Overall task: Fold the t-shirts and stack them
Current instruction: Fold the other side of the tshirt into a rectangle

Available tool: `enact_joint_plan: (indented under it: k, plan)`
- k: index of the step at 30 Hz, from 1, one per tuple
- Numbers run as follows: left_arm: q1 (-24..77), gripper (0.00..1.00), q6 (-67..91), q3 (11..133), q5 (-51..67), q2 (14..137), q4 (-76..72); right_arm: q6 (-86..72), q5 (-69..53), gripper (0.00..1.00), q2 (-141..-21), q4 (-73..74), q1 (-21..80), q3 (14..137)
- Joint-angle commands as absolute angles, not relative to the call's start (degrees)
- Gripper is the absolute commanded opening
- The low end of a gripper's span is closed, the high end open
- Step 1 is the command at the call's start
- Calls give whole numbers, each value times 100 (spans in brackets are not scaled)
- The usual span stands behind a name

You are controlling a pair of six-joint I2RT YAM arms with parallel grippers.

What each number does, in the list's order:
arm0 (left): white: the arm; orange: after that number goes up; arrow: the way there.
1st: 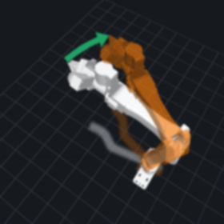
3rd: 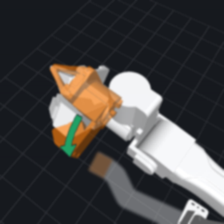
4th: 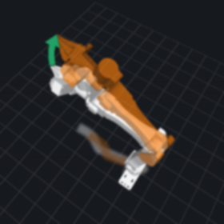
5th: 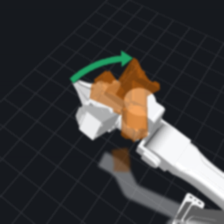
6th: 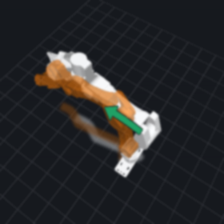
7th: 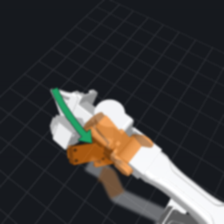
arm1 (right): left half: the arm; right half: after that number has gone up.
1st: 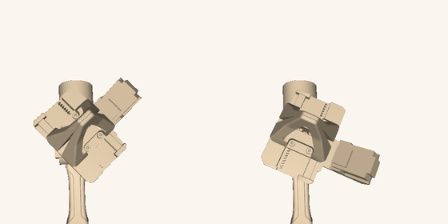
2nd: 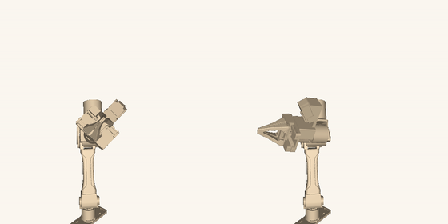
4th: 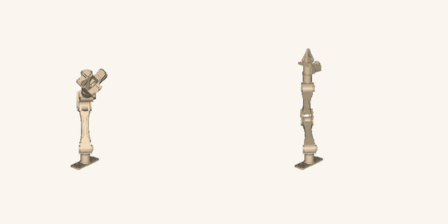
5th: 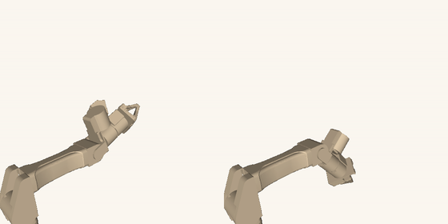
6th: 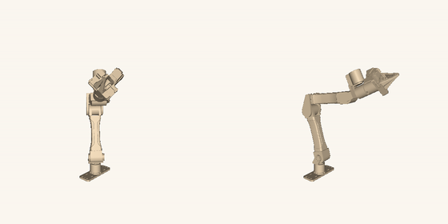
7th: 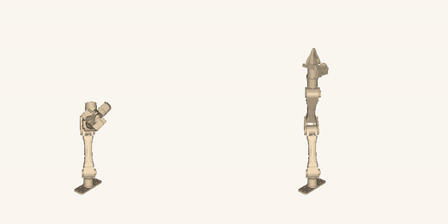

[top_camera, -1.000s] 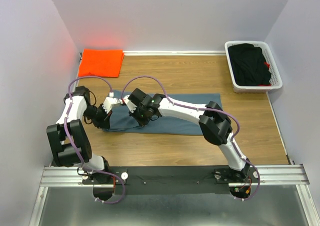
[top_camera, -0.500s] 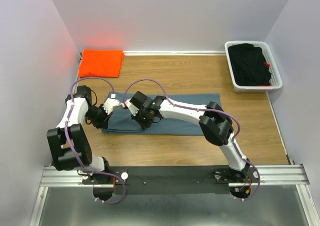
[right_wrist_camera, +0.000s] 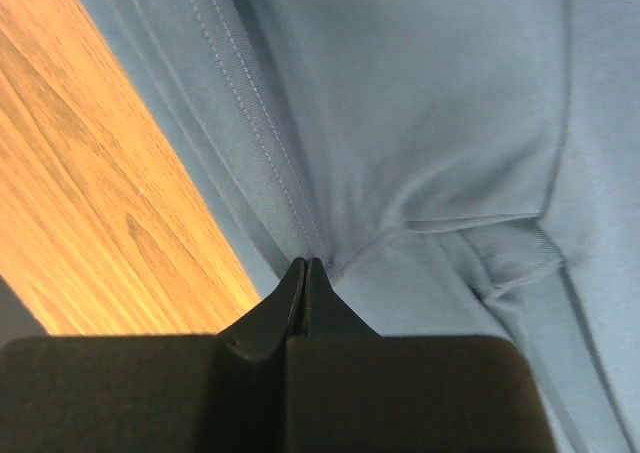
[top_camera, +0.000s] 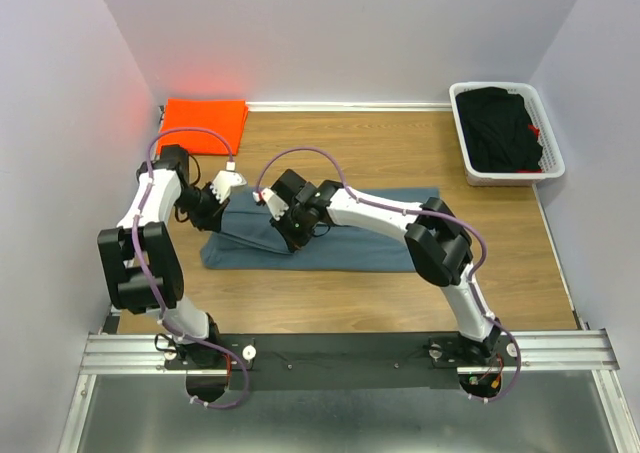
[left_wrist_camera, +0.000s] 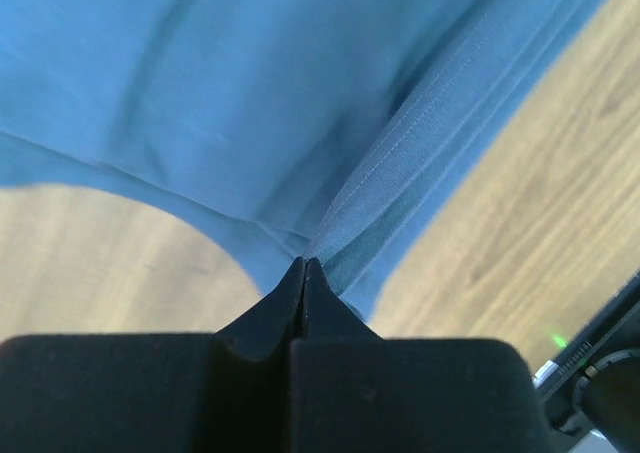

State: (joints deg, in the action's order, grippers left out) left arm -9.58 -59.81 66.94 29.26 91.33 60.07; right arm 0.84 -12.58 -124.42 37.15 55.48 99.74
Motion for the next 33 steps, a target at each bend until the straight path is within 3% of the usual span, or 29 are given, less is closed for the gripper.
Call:
enact_joint_plan:
  k: [1, 14, 18, 19, 23, 30, 33]
  plan:
    - [-862, 0, -5793, 7214, 3208, 9605, 6056, -130, -1845, 1, -12340, 3797, 5239, 10089]
    - [-624, 0, -5388, 8499, 3331, 11012, 5880, -316, -2496, 1, -12779, 3814, 4782, 10318]
    - [-589, 6, -5239, 8613, 3366, 11101, 5783, -360, -2470, 21, -12841, 3832, 4702, 10406]
    - [-598, 11, -5221, 8665, 3384, 11048, 5748, -360, -2461, 32, -12823, 3832, 4685, 10432]
    - [-615, 29, -5019, 8728, 3454, 10653, 5608, -316, -2294, 45, -12587, 3876, 4527, 10459]
    - [-765, 34, -4711, 8254, 3691, 9774, 5537, -97, -2057, 47, -11919, 3937, 4175, 10152]
    - [-756, 33, -4562, 7727, 3639, 9554, 5328, -44, -1785, 41, -11786, 4008, 4035, 9932]
